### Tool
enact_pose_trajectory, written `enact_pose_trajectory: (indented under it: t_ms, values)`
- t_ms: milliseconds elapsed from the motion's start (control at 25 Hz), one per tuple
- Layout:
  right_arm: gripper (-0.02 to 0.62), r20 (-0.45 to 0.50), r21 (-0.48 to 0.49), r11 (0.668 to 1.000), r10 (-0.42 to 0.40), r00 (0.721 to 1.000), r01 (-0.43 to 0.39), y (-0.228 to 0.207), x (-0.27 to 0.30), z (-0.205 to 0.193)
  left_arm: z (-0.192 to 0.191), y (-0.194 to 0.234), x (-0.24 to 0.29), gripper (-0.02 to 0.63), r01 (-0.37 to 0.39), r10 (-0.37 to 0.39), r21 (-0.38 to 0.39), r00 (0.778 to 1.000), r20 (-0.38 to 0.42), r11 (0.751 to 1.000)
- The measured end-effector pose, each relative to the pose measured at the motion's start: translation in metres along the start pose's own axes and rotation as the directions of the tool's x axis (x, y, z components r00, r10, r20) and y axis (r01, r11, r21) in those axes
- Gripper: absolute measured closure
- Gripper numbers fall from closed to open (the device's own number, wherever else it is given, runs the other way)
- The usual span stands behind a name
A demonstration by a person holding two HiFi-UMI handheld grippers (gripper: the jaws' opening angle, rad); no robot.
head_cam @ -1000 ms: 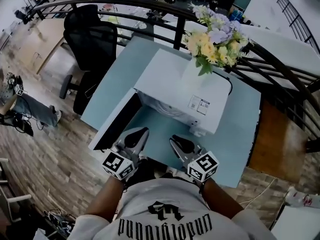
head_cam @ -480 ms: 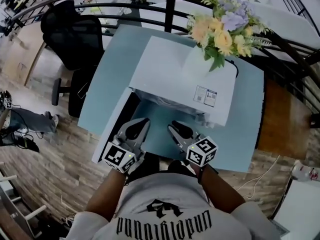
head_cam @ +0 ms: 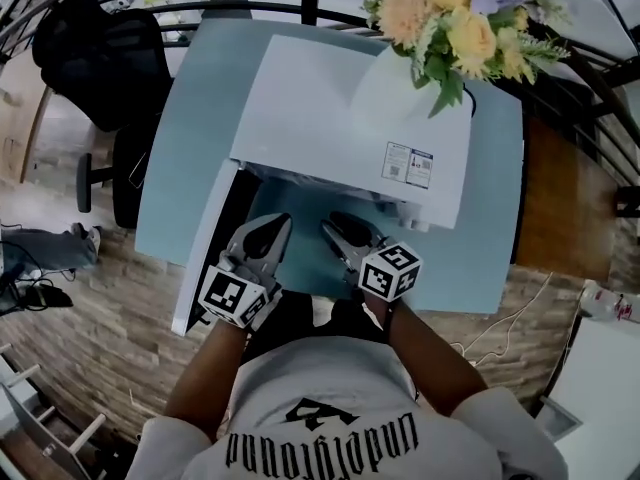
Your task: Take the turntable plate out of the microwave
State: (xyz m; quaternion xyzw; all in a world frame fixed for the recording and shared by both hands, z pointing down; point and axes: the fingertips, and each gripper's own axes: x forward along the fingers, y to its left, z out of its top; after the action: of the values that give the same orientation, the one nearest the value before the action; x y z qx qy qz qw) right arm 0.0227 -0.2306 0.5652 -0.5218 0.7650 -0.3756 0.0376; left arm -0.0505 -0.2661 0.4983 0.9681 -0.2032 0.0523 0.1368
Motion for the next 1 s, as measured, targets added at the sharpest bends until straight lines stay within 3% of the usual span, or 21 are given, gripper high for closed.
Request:
enact_pose_trajectory:
  t_ms: [480,840,1000]
  values:
    - [0.485,0.02,0.237,0.97,-0.052,0.998,0.045,-0.05,0.039,-0.027,-0.037,0.029,0.021,0.555,-0.012,0.012,-0.005,0.999,-0.043,1.0]
    - [0.472,0.076,0.483,0.874,-0.095,0.993,0.046,-0.083,0.061,-0.044,-0.054,0.036,0.028,0.555,-0.015,0.015,-0.011,0.998,-0.064,1.0]
    - [0.471,0.136,0.62,0.785,-0.089,0.987,-0.015,-0.082,0.066,-0.041,-0.06,0.037,0.028,0.555,-0.018,0.015,-0.029,0.997,-0.069,0.999]
